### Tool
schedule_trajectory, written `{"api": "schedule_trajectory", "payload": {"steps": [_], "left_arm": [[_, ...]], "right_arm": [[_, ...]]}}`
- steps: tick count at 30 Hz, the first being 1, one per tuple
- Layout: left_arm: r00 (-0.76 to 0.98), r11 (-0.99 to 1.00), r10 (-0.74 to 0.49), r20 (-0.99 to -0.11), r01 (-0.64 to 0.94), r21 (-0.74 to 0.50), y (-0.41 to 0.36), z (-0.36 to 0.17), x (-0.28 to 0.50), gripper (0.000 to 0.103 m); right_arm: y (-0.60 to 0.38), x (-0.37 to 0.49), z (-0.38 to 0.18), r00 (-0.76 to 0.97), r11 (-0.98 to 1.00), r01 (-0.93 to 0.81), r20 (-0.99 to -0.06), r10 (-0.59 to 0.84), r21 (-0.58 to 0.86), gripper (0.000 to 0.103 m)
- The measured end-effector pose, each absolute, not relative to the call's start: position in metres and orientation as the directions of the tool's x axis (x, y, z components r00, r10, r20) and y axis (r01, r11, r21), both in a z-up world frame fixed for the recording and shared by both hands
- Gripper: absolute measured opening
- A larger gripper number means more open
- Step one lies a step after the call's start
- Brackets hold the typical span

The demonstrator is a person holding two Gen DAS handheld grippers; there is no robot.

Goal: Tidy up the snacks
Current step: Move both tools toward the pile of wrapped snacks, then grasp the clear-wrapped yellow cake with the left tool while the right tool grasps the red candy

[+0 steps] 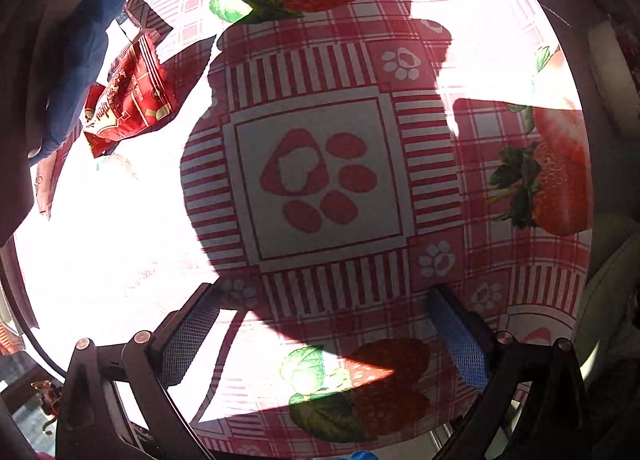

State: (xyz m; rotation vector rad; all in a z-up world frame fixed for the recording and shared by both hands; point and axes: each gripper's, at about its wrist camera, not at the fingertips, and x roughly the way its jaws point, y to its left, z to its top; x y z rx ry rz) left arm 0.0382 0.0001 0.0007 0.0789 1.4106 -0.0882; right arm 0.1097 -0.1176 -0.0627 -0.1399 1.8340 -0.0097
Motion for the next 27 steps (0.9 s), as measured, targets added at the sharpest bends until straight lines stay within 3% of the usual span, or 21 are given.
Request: {"api": "schedule_trajectory", "payload": {"steps": [3,9,13,19,27], "left_arm": [[0.105,0.985,-0.033,-0.994,0.169,-0.015,0.009,0.005,0.026,0.103],[0.183,0.974,-0.108,-0.977,0.217,-0.067,0.064,0.052,-0.022,0.103],[0.206,0.982,0.012,-0.979,0.182,0.05,0.114,0.068,-0.029,0.103],[0.14,0.987,0.09,-0.986,0.118,0.107,0.19,0.053,-0.038,0.103],[0.033,0.999,0.037,-0.999,-0.016,0.036,0.227,0.015,-0.034,0.103]], "right_arm": [[-0.12,0.108,-0.061,-0.219,0.997,-0.071,-0.975,-0.049,-0.034,0.103],[-0.124,0.097,-0.054,-0.176,0.998,-0.067,-0.984,-0.005,0.006,0.103],[-0.121,0.095,-0.054,-0.181,0.998,-0.058,-0.983,-0.008,0.003,0.103],[-0.12,0.101,-0.051,-0.198,0.998,-0.046,-0.979,-0.05,-0.042,0.103],[-0.116,0.105,-0.044,-0.17,0.996,-0.011,-0.981,-0.094,-0.093,0.103]]}}
